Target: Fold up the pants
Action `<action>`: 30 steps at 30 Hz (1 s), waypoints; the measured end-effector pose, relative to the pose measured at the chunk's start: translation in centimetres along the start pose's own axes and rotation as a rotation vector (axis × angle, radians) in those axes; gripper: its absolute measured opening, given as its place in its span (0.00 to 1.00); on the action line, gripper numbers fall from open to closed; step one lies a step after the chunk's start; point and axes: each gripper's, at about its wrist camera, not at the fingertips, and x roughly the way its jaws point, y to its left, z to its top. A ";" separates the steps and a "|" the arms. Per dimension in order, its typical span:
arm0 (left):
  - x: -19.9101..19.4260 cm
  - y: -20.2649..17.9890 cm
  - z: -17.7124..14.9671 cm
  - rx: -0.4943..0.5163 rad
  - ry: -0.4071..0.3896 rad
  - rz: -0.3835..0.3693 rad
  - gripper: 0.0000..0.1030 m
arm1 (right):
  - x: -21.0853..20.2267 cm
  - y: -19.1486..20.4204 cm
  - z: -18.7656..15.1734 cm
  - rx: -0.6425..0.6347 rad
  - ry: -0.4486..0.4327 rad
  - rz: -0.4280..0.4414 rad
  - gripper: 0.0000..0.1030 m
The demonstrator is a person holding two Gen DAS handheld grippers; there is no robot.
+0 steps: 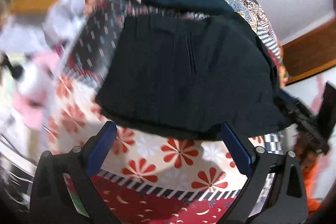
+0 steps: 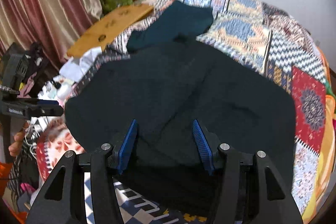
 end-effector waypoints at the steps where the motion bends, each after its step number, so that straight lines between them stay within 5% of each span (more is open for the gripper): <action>1: 0.2 0.5 -0.1 -0.027 0.014 -0.040 0.97 | -0.1 0.0 -0.2 -0.005 -0.009 -0.002 0.51; 8: 2.0 3.0 -0.5 -0.220 0.044 -0.245 0.97 | -0.4 0.0 -0.5 -0.014 -0.012 0.011 0.53; 15: 2.6 3.4 0.8 -0.304 -0.001 -0.303 0.97 | -0.2 -0.1 -0.5 0.000 -0.017 0.032 0.55; 23: 5.4 2.3 3.3 -0.300 0.040 -0.205 0.96 | -0.2 -0.1 -0.5 0.000 -0.021 0.039 0.56; 27: 4.6 1.8 4.1 -0.286 -0.010 -0.168 0.55 | -0.2 -0.3 -0.5 0.010 -0.024 0.050 0.56; 28: 4.0 1.7 4.2 -0.275 -0.043 -0.141 0.47 | -0.2 -0.3 -0.6 0.010 -0.025 0.051 0.56; 29: 3.4 1.3 4.4 -0.251 -0.073 -0.082 0.28 | -0.2 -0.3 -0.6 0.011 -0.025 0.053 0.56; 30: 2.8 0.9 4.6 -0.220 -0.098 -0.039 0.23 | -0.3 -0.4 -0.6 0.013 -0.026 0.055 0.56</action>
